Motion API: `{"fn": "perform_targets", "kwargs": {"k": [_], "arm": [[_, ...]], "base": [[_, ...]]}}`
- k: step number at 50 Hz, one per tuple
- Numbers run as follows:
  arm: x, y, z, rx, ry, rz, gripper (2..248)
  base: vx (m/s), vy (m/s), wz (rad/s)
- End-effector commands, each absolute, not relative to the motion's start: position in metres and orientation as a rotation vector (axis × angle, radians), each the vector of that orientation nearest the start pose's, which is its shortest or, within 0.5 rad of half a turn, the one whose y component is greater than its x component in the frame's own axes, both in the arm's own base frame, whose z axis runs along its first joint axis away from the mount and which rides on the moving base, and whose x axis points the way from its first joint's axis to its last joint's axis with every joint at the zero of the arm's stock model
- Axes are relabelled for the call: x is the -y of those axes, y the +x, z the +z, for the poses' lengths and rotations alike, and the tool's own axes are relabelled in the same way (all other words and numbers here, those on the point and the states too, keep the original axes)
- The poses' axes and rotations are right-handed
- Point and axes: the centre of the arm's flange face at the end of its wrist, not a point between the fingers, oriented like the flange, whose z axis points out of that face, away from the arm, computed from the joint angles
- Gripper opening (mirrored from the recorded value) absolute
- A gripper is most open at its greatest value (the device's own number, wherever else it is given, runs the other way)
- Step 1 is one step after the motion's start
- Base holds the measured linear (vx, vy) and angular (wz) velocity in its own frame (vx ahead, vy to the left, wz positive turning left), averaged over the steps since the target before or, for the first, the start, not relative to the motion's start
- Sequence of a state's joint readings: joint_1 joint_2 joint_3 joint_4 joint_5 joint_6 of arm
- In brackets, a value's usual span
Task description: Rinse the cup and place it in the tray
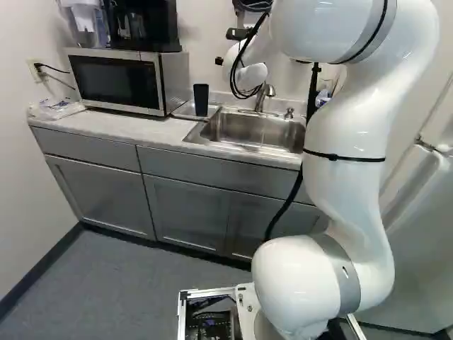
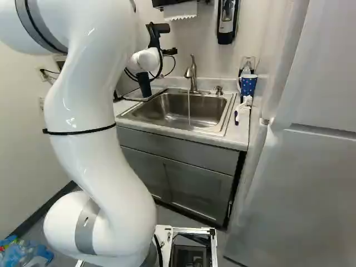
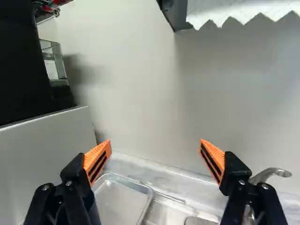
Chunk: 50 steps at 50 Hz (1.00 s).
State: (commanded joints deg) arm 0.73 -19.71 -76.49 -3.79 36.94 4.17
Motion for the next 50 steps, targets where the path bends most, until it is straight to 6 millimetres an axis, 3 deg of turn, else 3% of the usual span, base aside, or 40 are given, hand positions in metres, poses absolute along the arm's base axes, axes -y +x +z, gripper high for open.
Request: {"fn": "perform_targets", "kwargs": {"k": [35,50], "arm": [[0.044,0.66,0.629,-0.054,-2.156,-2.3,247],[0.064,0.675,0.627,-0.083,-2.16,-2.323,247]], "base": [[0.0,0.0,0.0],[0.0,0.0,0.0]]}}
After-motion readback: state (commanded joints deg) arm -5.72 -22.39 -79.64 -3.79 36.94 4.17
